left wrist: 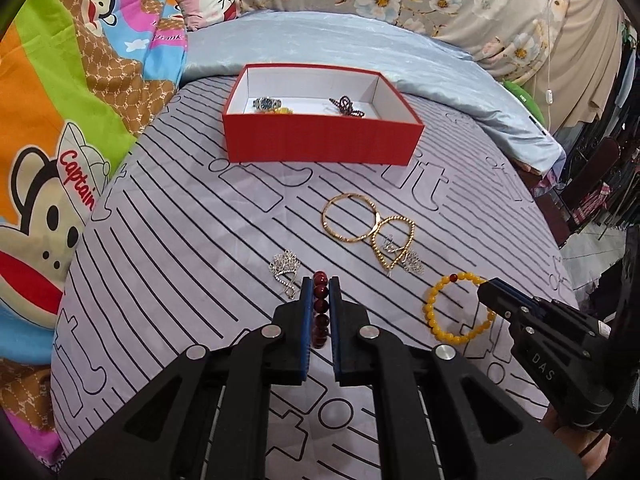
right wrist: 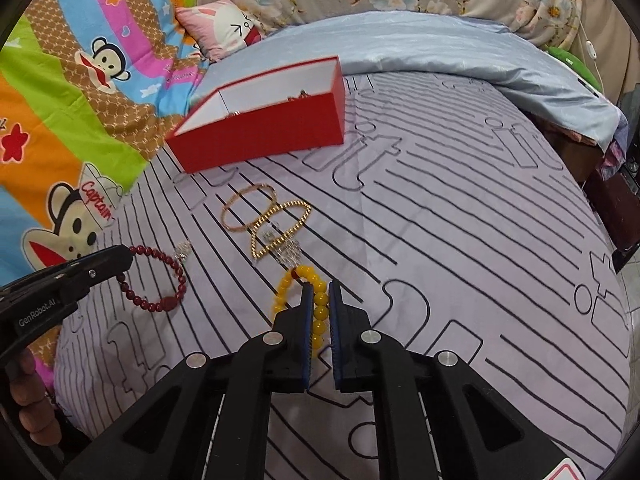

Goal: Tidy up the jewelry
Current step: 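Grasp the red beaded bracelet with the left tool while the right grasps the yellow bracelet, then carry both bracelets into the red box and open both tools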

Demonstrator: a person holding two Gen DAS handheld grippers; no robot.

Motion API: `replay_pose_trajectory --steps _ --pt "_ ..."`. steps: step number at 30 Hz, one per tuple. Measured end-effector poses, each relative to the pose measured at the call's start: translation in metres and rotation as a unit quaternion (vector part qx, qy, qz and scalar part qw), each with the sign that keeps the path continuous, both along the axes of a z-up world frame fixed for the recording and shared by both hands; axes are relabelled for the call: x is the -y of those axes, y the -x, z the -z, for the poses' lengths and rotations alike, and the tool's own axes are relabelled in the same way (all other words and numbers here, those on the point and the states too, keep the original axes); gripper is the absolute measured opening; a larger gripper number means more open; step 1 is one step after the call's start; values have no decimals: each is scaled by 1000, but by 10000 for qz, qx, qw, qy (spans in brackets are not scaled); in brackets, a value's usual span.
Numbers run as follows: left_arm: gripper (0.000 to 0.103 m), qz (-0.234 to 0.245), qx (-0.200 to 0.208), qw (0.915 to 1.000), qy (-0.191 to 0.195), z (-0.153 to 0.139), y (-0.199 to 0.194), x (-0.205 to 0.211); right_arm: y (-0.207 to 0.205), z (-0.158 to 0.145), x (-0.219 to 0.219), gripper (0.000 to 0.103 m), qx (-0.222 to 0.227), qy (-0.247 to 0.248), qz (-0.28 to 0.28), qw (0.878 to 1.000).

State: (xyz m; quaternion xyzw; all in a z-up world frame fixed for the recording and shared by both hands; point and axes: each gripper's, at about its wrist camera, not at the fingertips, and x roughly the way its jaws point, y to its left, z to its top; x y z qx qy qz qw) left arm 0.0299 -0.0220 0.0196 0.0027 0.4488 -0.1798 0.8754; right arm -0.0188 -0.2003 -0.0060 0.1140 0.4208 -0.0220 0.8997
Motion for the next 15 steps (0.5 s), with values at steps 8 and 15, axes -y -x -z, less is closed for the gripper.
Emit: replay_pose_trajectory --steps 8,15 --pt "7 51 289 9995 135 -33 -8 -1 -13 -33 -6 7 368 58 -159 9992" --pt "7 36 606 9980 169 -60 -33 0 -40 -64 -5 7 734 161 -228 9969"
